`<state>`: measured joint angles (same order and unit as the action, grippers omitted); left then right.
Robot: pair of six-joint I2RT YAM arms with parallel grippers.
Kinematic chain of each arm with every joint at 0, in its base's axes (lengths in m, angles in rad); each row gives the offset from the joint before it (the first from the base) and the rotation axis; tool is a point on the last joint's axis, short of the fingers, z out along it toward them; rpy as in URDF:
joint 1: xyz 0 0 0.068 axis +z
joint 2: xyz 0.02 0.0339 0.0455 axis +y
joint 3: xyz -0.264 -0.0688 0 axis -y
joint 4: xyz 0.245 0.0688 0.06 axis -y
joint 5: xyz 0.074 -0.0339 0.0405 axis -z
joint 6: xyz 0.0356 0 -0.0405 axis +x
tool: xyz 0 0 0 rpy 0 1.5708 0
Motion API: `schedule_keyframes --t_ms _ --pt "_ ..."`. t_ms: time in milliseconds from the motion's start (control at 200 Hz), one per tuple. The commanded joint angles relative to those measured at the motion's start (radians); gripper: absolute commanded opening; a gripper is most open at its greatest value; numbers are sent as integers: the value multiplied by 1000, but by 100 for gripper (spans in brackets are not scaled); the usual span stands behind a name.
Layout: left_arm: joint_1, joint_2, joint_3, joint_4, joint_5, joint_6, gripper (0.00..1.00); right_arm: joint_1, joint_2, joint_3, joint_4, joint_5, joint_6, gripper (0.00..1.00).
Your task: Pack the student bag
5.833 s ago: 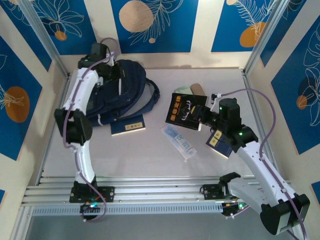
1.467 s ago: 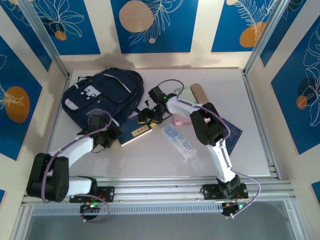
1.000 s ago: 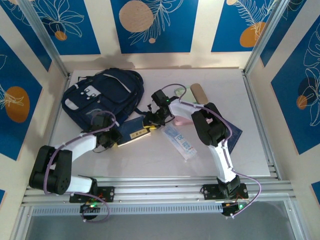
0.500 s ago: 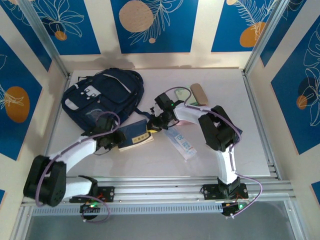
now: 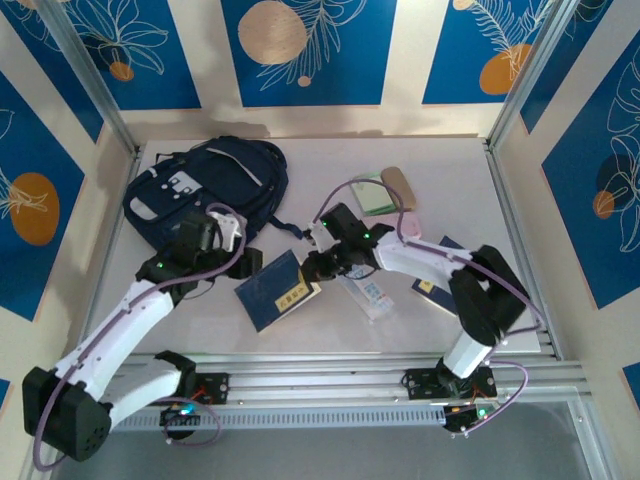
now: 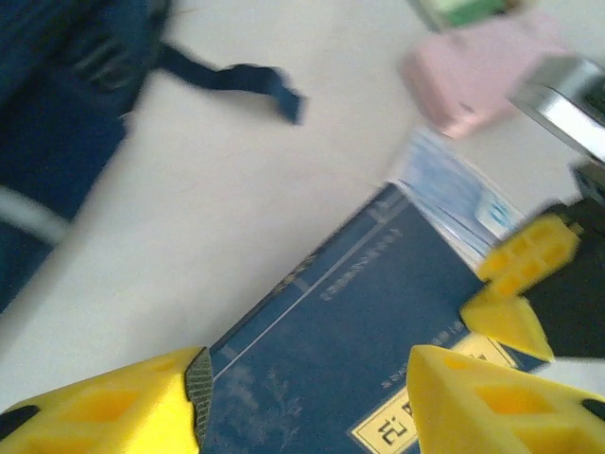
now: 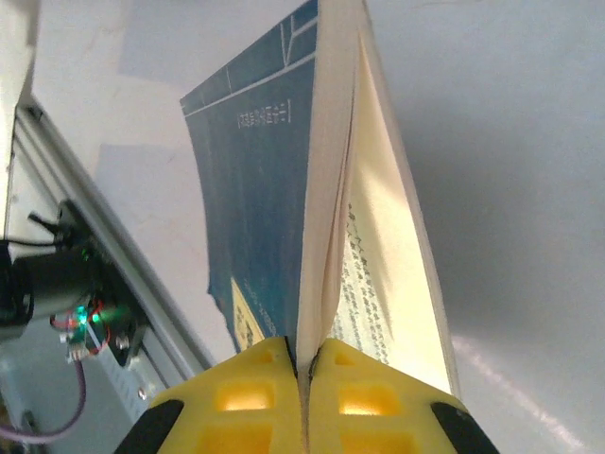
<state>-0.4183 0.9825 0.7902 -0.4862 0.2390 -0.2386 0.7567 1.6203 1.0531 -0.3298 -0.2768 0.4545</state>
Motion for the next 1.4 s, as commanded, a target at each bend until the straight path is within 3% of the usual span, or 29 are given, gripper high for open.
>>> schedule_keyframes --t_ms 0,130,365,675,905,1155,1395 --pt "-11 -46 17 18 106 301 60 46 -119 -71 120 13 -115 0" --pt "-13 19 60 -28 169 428 60 83 -204 -117 138 45 -174 0" --pt "-13 86 35 55 423 437 59 101 -321 -168 129 79 -232 0" --pt "-14 61 -30 167 695 385 56 102 -427 -208 146 119 -229 0" --pt "-20 111 -26 168 707 398 57 101 -488 -220 158 105 -218 0" --pt "-20 -4 0 106 493 497 58 118 -520 -208 118 61 -217 0" --pt "-33 -175 32 -67 423 742 74 232 -534 -144 -10 161 -327 0"
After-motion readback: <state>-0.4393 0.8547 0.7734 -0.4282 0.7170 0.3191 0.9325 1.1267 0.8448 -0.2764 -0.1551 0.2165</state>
